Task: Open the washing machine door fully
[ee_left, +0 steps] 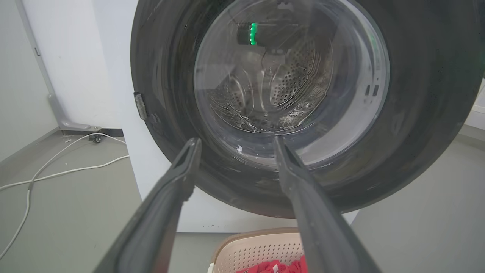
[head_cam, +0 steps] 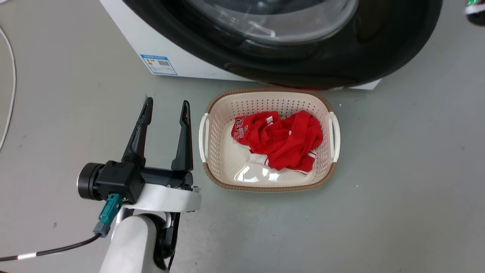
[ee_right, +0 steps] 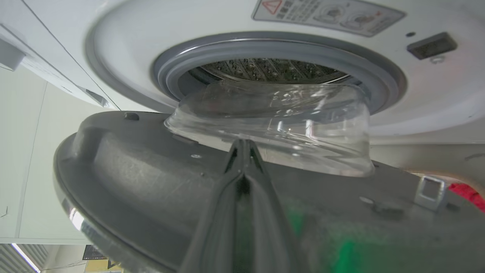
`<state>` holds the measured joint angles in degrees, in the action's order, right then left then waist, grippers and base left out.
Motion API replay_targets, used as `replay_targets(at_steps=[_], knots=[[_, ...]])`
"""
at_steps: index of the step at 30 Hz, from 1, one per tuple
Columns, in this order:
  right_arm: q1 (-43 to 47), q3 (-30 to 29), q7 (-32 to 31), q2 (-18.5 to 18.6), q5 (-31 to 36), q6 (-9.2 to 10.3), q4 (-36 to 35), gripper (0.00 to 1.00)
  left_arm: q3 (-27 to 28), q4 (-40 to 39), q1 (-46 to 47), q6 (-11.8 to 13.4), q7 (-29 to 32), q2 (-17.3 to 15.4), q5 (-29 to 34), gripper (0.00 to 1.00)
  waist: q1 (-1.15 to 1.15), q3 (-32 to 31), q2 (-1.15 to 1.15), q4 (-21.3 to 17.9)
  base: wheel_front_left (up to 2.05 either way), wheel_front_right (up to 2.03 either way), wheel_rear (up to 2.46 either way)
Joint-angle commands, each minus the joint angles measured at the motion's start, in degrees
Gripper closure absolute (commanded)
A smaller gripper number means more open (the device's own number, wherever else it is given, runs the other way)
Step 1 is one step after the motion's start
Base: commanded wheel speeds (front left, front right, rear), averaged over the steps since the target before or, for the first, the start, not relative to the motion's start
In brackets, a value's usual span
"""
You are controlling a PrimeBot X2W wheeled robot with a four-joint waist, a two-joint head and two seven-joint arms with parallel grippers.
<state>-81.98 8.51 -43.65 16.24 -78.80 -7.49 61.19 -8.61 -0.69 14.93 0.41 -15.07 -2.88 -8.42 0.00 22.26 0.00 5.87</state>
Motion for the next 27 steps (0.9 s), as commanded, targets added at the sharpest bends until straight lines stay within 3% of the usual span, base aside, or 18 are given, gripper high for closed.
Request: replay_targets(at_steps=[1, 27], knots=[[2.08, 0.60, -1.90, -1.08, -0.45, 0.00, -1.10, 1.00, 0.13, 0.20, -0.64, -0.36, -0.13, 0.03, -0.17, 0.00, 0.00, -1.17, 0.00, -0.28, 0.00, 0.00, 0.00], [26.65, 6.51, -14.09, -10.38, -3.98, 0.00, -18.73, 1.00, 2.40, 2.85, -7.72, -2.00, -0.13, 0.04, 1.48, 0.00, 0.00, -14.23, 0.00, -1.44, 0.00, 0.00, 0.00]])
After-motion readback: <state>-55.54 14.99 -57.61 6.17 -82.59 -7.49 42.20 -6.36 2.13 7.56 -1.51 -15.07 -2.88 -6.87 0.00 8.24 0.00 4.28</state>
